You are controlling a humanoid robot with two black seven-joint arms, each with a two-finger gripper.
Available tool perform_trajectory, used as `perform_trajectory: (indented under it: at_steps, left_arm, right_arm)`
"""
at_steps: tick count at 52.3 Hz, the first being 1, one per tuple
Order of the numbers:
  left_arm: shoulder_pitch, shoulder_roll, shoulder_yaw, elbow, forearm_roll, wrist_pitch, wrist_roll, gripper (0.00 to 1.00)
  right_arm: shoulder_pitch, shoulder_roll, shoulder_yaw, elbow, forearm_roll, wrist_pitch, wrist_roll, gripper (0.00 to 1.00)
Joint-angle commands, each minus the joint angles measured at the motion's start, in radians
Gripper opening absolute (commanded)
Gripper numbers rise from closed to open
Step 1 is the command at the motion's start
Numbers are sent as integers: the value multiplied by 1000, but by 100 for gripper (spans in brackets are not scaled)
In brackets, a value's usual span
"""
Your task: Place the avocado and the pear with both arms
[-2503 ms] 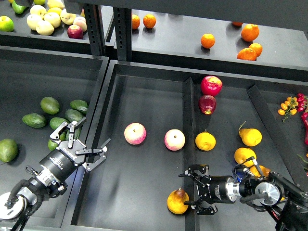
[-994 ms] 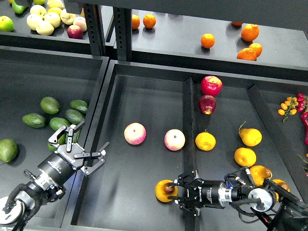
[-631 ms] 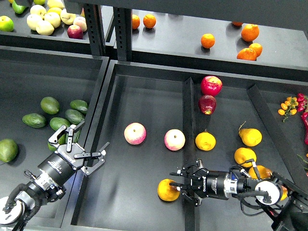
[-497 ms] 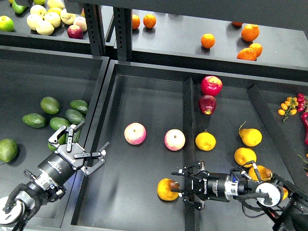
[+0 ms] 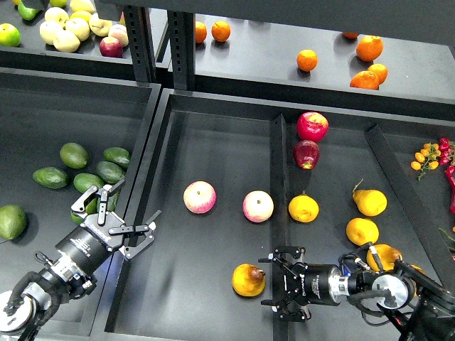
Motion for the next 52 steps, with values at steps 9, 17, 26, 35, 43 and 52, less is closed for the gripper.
perform_trajectory:
  at_steps: [9, 17, 26, 35, 43, 52]
  left_arm:
    - [0, 0, -1, -1, 0, 0, 0, 99]
    - [0, 0, -3, 0, 0, 0, 0, 99]
    - [0, 0, -4, 0, 0, 0, 0, 99]
    - [6, 0, -3, 0, 0, 0, 0, 99]
    - [8, 0, -4, 0, 0, 0, 0, 99]
    - [12, 0, -3, -1, 0, 0, 0, 99]
  right_arm:
    - [30, 78, 0, -105, -2, 0, 0, 90]
    - [36, 103, 0, -146, -12, 0, 0, 89]
    - [36, 115, 1, -171, -31, 0, 0, 83]
    - [36, 121, 0, -188, -31, 0, 0, 70]
    - [36, 123, 0, -191, -31, 0, 0, 59]
    - [36, 123, -2, -189, -29, 0, 0, 54]
